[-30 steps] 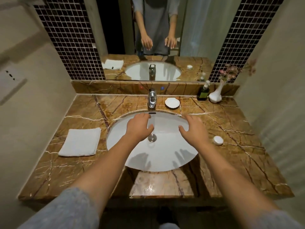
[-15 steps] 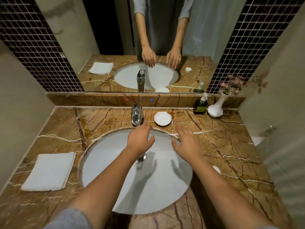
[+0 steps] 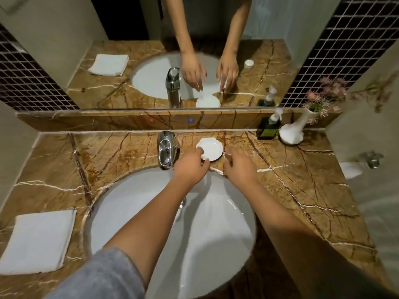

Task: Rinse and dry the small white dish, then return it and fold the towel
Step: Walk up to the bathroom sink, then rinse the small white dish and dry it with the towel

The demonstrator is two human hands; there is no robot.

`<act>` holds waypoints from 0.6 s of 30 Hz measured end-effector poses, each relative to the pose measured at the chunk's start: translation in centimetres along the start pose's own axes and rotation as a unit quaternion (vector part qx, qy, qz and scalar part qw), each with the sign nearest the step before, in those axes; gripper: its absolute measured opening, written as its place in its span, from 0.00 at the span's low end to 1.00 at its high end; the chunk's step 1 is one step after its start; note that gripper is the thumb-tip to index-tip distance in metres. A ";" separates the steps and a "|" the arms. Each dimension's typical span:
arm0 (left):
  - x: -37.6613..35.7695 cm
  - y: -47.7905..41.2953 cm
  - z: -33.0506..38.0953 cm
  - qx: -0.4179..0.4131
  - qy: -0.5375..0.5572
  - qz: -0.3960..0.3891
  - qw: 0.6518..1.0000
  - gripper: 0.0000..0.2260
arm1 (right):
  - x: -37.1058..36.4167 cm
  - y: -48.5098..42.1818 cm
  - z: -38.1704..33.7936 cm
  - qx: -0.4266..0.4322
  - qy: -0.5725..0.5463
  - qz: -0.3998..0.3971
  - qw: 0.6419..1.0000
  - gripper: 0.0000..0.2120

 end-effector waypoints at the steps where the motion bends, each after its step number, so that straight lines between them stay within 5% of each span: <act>1: -0.1 -0.8 -0.4 0.017 0.015 0.010 1.000 0.16 | -0.2 -0.8 -0.1 -0.015 -0.009 0.007 1.000 0.21; 9: -2.4 -4.7 -4.7 0.173 0.094 0.028 0.980 0.15 | -3.7 -4.1 2.8 -0.198 -0.184 0.037 0.962 0.11; 18: -3.0 -5.0 -6.0 0.200 0.190 0.025 0.961 0.09 | -4.5 -4.8 3.8 -0.215 -0.231 0.037 0.948 0.03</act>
Point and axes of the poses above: each hand's wrist, its own y-axis away from the middle knuckle, its own x-axis out of the back of the hand, z = x × y, the point moved 10 cm from there along -y, towards the middle knuckle, and after that the axes turned 1 degree about y, right-handed, at the moved point
